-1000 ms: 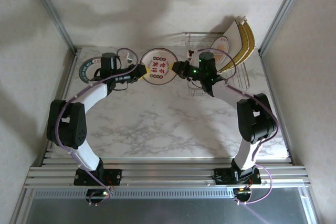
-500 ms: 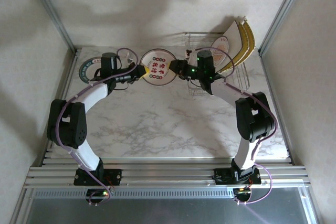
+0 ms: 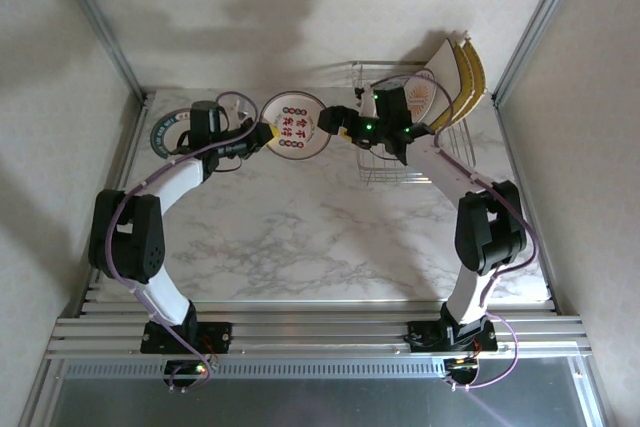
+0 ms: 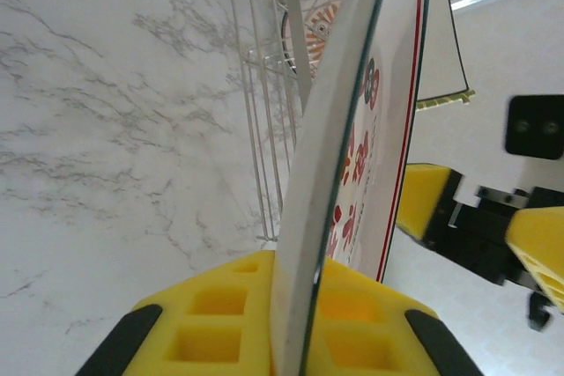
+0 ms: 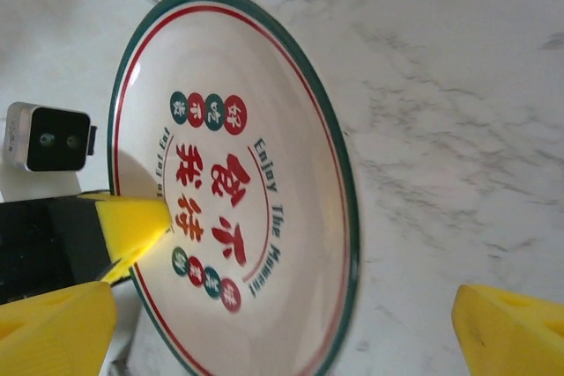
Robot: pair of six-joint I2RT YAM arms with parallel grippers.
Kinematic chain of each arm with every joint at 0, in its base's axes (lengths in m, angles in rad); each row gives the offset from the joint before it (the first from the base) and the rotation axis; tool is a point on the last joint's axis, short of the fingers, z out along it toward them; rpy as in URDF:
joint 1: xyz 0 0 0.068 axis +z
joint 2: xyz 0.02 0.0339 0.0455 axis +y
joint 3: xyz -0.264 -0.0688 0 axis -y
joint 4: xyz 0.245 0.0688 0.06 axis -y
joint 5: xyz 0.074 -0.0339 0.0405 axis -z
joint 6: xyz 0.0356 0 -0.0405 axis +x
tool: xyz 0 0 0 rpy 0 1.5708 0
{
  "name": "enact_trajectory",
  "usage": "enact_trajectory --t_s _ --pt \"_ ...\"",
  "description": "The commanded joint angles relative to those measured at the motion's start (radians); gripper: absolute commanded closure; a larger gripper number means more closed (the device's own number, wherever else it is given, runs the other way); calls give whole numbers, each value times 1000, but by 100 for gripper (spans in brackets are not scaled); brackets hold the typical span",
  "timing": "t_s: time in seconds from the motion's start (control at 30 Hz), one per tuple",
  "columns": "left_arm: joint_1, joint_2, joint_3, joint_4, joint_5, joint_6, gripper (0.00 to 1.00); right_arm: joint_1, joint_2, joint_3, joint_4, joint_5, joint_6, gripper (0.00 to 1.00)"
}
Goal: Unload the plates from the dish rack
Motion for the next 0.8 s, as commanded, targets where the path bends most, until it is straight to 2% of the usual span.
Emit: enact_trajectory --t_s 0.0,0.2,0.33,0.43,0.57,0.77 --pt "20 -48 30 14 -25 24 100 -27 -85 99 -265 123 -162 1" --pt "86 -54 4 33 -30 22 100 -53 -132 249 -667 389 -352 1" --pt "146 -81 -11 31 -47 22 100 -86 -196 245 -808 534 -414 1" --pt "199 -132 -33 14 -110 30 100 -125 -265 186 -848 593 -438 1" --pt "266 -192 -95 52 -194 3 100 -187 -326 108 -866 608 -451 1" --pt "385 -233 -196 162 -241 -93 100 -239 -310 99 -925 640 -505 1"
